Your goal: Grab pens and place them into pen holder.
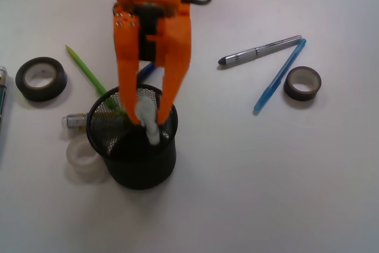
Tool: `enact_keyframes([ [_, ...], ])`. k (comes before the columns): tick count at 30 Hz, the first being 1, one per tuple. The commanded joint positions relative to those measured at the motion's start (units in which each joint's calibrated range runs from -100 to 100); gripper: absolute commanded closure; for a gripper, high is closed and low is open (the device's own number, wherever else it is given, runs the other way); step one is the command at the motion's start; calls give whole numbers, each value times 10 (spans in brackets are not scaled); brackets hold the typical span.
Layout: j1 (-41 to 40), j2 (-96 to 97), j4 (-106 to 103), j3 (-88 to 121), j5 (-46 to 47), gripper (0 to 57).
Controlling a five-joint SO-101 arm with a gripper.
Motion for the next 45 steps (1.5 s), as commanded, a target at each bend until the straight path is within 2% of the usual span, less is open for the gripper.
enact_keyframes([
  [1, 5, -3, -10, 4, 7, 461],
  [3, 6, -5, -11, 26, 6, 383],
  [6, 6, -7, -11, 33, 8, 323],
  [12, 22, -130, 68, 54, 108, 319],
  [18, 58, -318, 377, 131, 172, 319],
  [23, 112, -387, 575, 220, 192, 319],
  [25, 130, -386, 641, 252, 188, 317],
  [31, 152, -293, 647, 290, 193, 318],
  [37, 152, -181, 649, 247, 232, 317],
  [45, 152, -97, 662, 180, 239, 317],
])
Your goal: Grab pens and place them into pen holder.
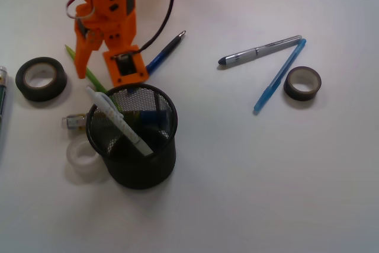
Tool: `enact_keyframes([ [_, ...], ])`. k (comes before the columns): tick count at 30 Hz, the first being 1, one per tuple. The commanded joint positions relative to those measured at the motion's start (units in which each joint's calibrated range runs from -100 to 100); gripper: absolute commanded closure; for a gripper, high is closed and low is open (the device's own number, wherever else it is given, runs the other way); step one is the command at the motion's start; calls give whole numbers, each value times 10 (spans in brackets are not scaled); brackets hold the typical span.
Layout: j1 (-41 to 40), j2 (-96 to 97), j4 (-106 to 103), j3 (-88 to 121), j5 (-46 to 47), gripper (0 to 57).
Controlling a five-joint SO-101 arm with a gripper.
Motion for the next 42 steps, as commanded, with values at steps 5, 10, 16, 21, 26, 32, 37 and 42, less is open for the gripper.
enact_keyframes([
  [5, 11, 47, 32, -100, 13, 317],
  [10, 42, 126, 148, -228, 19, 317],
  [16, 45, 231, 261, -390, 24, 318],
  [21, 41, 293, 330, -488, 24, 319],
  [26, 41, 306, 343, -502, 21, 367],
  [32, 41, 306, 344, -500, 24, 511],
  [37, 40, 306, 344, -490, 24, 570],
  [42, 40, 267, 339, -428, 23, 571],
])
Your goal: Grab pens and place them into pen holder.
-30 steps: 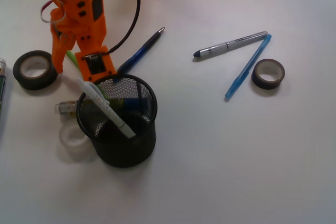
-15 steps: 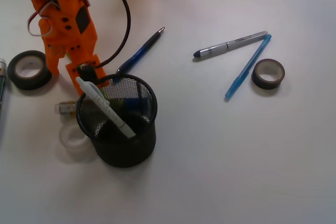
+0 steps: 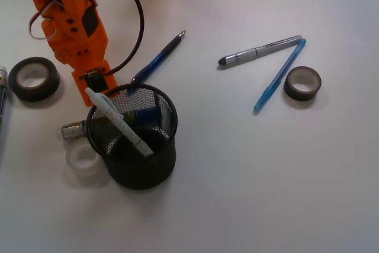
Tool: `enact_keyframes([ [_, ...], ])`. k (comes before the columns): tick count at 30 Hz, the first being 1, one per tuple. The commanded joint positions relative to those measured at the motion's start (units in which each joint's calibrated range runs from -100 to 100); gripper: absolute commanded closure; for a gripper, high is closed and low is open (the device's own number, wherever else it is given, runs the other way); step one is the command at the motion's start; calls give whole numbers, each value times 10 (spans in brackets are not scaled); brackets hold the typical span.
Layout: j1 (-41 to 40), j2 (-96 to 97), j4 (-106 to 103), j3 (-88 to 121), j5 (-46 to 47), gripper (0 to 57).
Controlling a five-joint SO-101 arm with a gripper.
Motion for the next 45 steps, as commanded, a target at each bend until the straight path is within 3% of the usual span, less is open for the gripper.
enact_keyframes([
  [1, -5, -55, -6, 82, -2, 571],
  [8, 21, -297, -77, 296, -20, 571],
  [15, 32, -551, -92, 374, -61, 571],
  [24, -77, -727, -394, 468, -181, 571],
  [28, -142, -724, -672, 572, -247, 571],
  [34, -173, -633, -931, 628, -269, 571],
  [45, -208, -405, -1015, 494, -270, 571],
])
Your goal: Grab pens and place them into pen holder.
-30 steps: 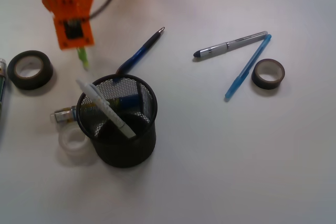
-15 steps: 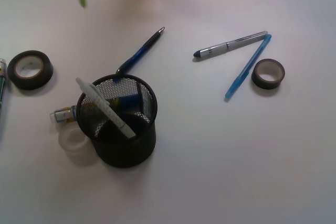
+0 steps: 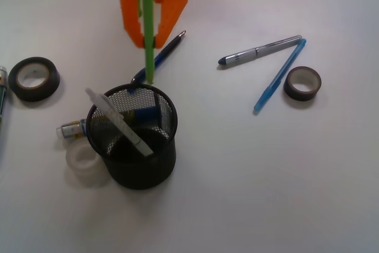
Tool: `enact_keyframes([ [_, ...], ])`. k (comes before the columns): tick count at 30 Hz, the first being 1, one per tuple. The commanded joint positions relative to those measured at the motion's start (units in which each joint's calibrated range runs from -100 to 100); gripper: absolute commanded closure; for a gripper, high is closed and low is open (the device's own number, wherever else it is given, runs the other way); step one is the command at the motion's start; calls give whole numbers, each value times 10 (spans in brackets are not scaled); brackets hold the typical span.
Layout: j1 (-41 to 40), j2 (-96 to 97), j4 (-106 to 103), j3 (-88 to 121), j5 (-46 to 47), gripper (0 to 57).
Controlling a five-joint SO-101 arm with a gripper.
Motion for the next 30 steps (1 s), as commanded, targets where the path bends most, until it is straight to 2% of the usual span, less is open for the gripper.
enact_keyframes([
  [1, -11, 64, -13, -70, -2, 571],
  [5, -11, 103, -14, -87, 2, 559],
  [8, -8, 122, -15, -90, 9, 424],
  [9, -7, 122, -15, -90, 15, 342],
  [12, -4, 118, -15, -90, 28, 268],
  [16, -1, 79, 4, -92, 72, 259],
  [20, -11, -11, 160, -87, 91, 259],
  [26, -8, -158, 390, -4, 21, 259],
  [29, -3, -240, 436, 115, -32, 259],
  [30, -3, -293, 441, 212, -63, 260],
])
